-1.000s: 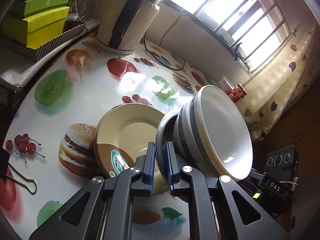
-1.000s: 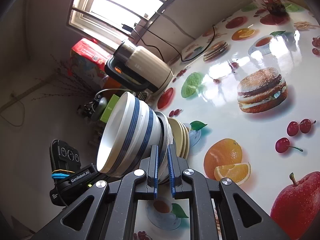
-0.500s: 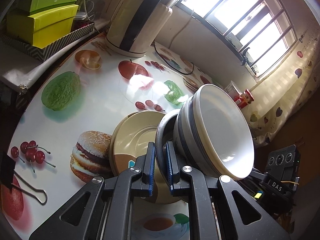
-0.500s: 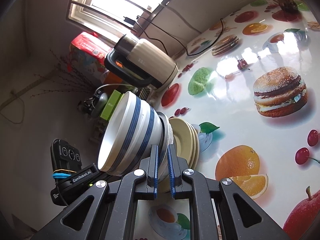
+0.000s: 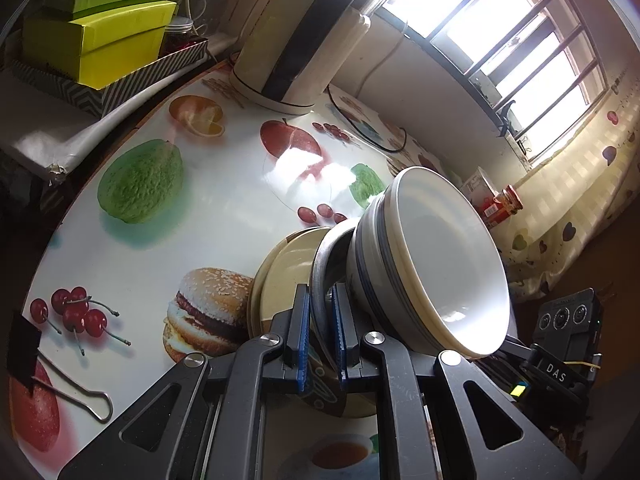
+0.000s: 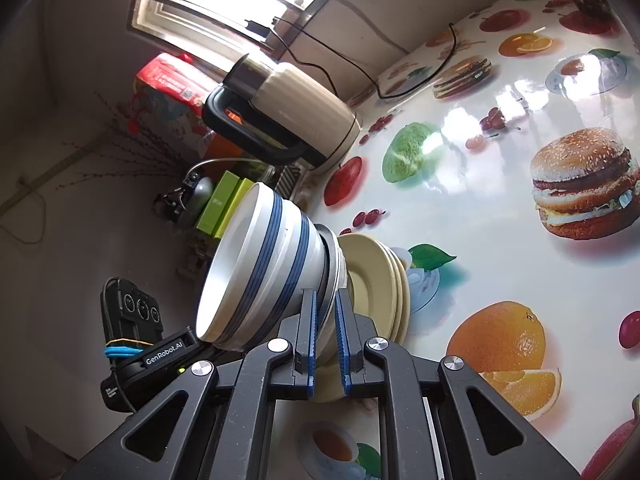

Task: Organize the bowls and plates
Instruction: 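Lower the steel bowl stack onto the beige plates with both grippers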

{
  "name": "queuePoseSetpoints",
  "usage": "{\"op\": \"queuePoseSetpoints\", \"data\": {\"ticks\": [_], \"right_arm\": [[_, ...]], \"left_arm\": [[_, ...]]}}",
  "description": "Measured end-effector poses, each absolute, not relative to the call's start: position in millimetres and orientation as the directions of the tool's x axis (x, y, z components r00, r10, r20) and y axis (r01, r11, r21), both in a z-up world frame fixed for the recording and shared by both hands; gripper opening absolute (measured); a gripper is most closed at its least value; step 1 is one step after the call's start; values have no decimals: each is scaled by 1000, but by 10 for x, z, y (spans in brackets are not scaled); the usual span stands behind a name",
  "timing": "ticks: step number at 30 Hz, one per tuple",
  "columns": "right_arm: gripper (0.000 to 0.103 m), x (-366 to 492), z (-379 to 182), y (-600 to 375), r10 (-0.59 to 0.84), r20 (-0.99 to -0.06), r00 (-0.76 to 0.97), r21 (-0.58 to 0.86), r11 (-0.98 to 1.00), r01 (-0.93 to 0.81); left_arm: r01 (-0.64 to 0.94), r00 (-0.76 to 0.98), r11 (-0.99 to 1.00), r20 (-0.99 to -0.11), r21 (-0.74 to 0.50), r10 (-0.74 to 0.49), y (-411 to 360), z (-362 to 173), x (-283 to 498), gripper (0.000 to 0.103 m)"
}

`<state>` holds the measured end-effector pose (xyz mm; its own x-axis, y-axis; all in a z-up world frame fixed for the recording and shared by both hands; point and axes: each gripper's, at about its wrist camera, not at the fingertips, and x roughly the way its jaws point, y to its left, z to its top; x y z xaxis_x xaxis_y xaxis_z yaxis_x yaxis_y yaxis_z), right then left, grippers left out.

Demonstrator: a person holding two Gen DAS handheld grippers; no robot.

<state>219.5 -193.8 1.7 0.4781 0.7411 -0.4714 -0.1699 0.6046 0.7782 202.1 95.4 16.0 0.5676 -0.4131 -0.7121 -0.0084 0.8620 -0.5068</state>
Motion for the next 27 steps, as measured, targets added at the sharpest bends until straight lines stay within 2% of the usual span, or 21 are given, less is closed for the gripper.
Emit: {"op": "queuePoseSetpoints", "data": {"ticks": [27], "right_arm": [[11, 2289, -104, -1842, 738, -493, 460, 775, 614, -154]], "left_arm": [[-21, 561, 868, -724, -497, -401, 989, 54, 2064, 11]]}}
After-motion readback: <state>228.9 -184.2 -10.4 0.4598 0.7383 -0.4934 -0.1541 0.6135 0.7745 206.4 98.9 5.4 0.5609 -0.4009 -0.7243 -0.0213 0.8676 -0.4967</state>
